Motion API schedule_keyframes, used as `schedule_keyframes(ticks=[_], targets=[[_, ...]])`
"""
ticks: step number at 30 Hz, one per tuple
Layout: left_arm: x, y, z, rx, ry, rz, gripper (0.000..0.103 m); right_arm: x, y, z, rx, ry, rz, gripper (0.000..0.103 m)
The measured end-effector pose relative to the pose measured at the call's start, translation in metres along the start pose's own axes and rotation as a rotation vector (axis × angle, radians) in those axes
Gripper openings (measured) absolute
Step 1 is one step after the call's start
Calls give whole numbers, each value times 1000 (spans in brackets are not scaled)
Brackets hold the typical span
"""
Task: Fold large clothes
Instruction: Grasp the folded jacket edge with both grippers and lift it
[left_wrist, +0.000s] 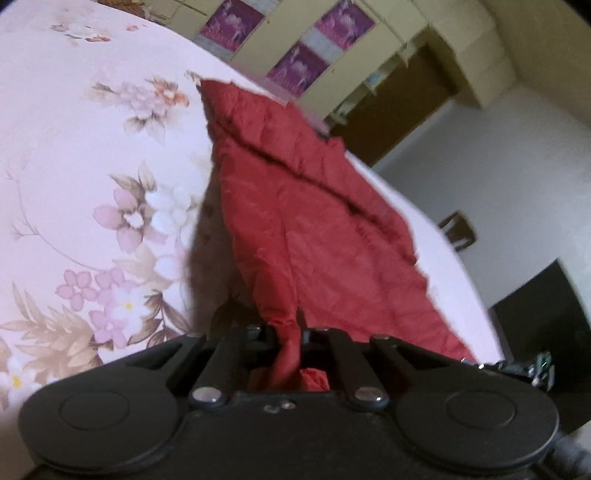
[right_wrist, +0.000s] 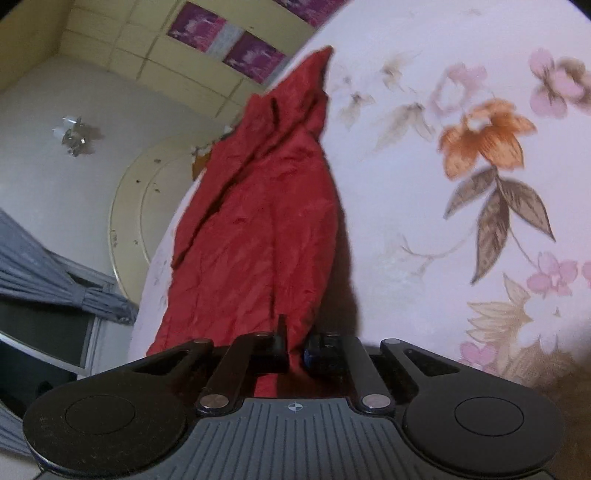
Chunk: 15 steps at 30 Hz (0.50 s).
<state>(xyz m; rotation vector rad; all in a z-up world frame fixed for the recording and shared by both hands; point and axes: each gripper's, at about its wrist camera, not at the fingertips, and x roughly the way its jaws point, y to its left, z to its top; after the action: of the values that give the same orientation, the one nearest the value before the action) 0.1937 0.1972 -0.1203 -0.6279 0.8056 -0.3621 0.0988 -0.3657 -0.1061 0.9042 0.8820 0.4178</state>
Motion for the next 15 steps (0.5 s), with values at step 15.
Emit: schedule_keyframes(ticks=[15], targets=[[45,-45,164,11,-215,-112,4,20,83,148,-3,-234,198,5]])
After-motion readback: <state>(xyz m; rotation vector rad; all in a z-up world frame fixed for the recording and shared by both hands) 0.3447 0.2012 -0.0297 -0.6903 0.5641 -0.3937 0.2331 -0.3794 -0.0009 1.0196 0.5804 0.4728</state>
